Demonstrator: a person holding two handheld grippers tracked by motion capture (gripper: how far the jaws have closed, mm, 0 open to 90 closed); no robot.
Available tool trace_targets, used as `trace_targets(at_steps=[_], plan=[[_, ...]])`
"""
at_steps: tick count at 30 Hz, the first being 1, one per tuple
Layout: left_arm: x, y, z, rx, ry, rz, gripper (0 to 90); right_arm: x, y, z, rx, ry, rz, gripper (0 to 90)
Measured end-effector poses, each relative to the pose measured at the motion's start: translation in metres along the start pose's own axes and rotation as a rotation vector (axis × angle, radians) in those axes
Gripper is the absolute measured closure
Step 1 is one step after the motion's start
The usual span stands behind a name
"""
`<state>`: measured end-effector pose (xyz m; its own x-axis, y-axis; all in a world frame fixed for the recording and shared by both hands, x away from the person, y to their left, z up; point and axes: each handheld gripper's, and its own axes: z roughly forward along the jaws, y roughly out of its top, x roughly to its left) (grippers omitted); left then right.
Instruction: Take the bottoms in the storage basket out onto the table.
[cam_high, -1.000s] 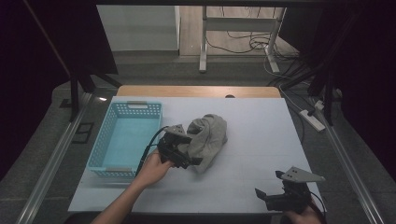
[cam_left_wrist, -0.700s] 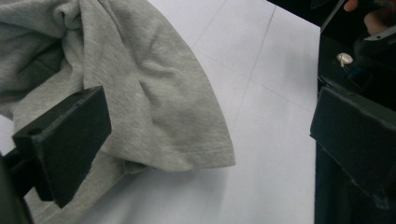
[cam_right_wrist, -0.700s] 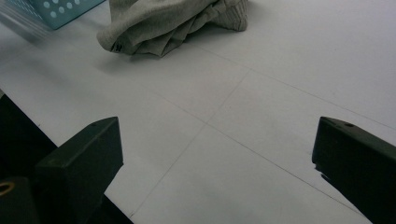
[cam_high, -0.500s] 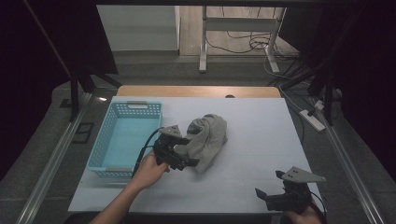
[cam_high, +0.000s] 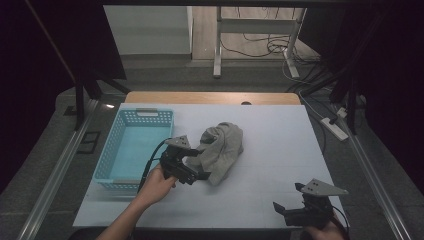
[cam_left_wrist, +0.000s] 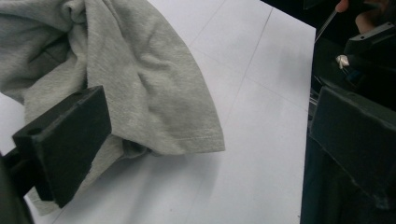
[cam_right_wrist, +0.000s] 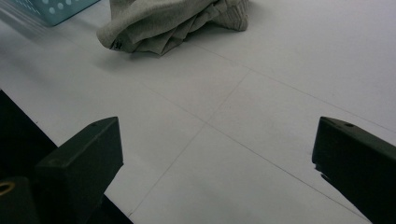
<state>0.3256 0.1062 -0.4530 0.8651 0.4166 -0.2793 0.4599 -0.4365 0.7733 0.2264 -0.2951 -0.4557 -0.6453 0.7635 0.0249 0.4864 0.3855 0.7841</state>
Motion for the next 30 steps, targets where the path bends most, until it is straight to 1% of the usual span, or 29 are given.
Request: trace_targets(at_steps=[2,5,13,20,22,30], plan=[[-0.001,-0.001,0.0,0.004,-0.004,0.0,0.0,0.0,0.0,0.0,0.0,-0.002,-0.001,2.4],[-0.002,-0.003,0.0,0.011,0.005,0.002,0.0,0.0,0.0,0.0,-0.001,-0.002,-0.001,2.4],[-0.003,-0.009,-0.004,0.002,0.005,-0.012,0.0,0.001,0.0,0.0,0.001,-0.003,-0.006,2.4],[-0.006,-0.013,-0.008,-0.001,0.002,-0.01,0.0,0.001,0.0,0.0,-0.001,-0.003,-0.004,2.4],[-0.007,-0.014,-0.009,0.0,0.007,-0.008,0.0,0.001,0.0,0.0,0.0,-0.002,-0.004,2.4],[-0.01,-0.017,-0.014,-0.006,-0.002,-0.014,0.0,0.001,0.0,0.0,0.001,-0.002,-0.004,2.4]])
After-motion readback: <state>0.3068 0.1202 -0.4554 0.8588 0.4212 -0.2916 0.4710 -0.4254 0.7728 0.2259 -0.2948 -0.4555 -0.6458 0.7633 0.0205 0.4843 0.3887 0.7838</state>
